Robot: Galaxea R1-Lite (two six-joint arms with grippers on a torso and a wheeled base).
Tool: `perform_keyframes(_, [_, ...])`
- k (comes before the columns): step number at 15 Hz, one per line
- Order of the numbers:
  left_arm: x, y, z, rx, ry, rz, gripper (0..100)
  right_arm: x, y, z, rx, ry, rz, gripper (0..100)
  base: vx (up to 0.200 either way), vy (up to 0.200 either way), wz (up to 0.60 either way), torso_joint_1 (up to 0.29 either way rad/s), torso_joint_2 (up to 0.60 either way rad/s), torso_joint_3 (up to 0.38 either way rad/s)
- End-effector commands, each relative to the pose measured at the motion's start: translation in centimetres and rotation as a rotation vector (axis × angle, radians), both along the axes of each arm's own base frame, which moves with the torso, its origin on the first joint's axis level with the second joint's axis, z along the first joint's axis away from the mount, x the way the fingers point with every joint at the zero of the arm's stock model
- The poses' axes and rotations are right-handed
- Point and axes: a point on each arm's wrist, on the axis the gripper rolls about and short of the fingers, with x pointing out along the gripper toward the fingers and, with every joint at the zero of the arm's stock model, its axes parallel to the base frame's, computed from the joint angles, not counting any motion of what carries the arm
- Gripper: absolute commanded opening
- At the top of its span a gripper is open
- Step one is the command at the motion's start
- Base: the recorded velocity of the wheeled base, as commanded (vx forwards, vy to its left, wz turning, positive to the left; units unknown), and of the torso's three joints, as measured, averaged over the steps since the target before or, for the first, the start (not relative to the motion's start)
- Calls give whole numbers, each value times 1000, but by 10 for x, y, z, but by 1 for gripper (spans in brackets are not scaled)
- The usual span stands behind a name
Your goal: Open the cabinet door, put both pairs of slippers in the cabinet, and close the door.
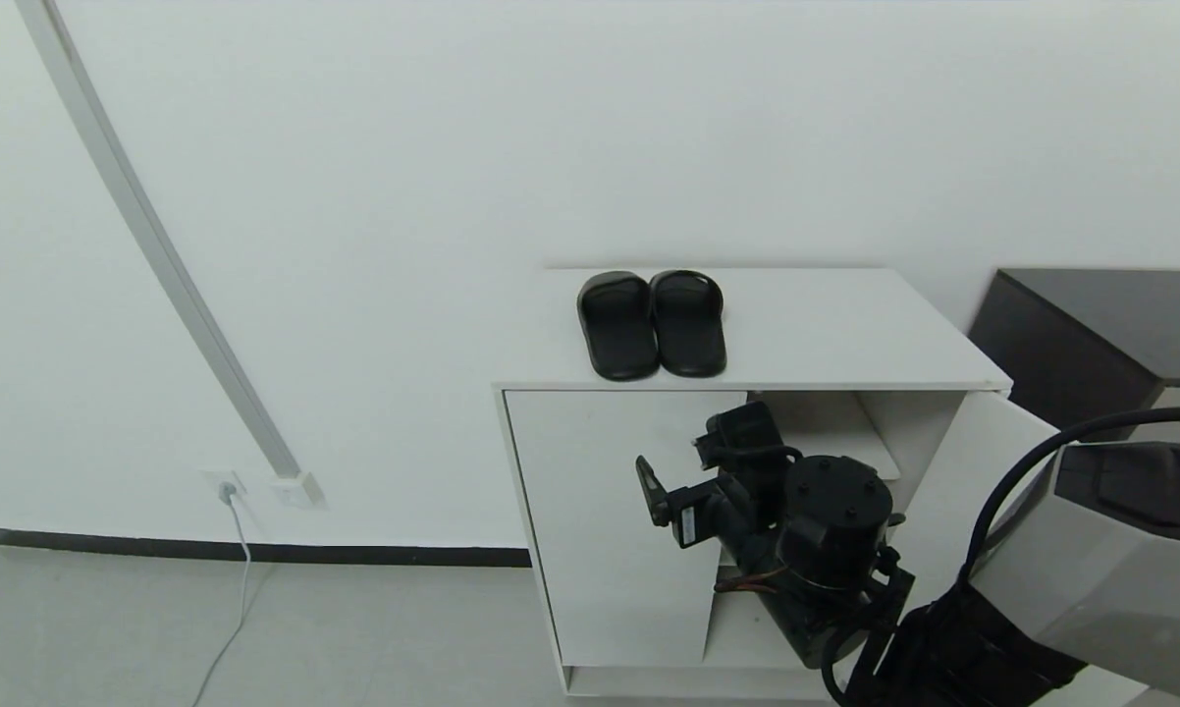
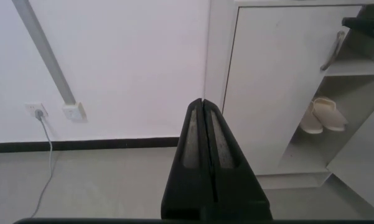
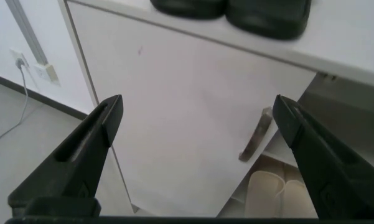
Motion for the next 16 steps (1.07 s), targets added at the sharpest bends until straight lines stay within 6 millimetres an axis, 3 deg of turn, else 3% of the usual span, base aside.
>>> perform_keyframes(1, [0,0,0,0,0,1,0,-1,0,-2,-7,6,1,100,0,0,0,251,-588,-325])
perform_keyframes(5, [0,0,0,0,0,1,0,-1,-1,-7,-20,17,18,100,0,0,0,231,-525,-284])
perform_keyframes(11, [0,0,0,0,0,-1,0,1,0,-9,-34,9,37,100,0,0,0,14,-27,-15])
perform_keyframes(13, [0,0,0,0,0,-1,0,13,15,8,-47,72,31,100,0,0,0,0,0,0])
perform_keyframes(16, [0,0,0,1,0,-1,0,16,29,42,35,211,-20,100,0,0,0,0,0,0])
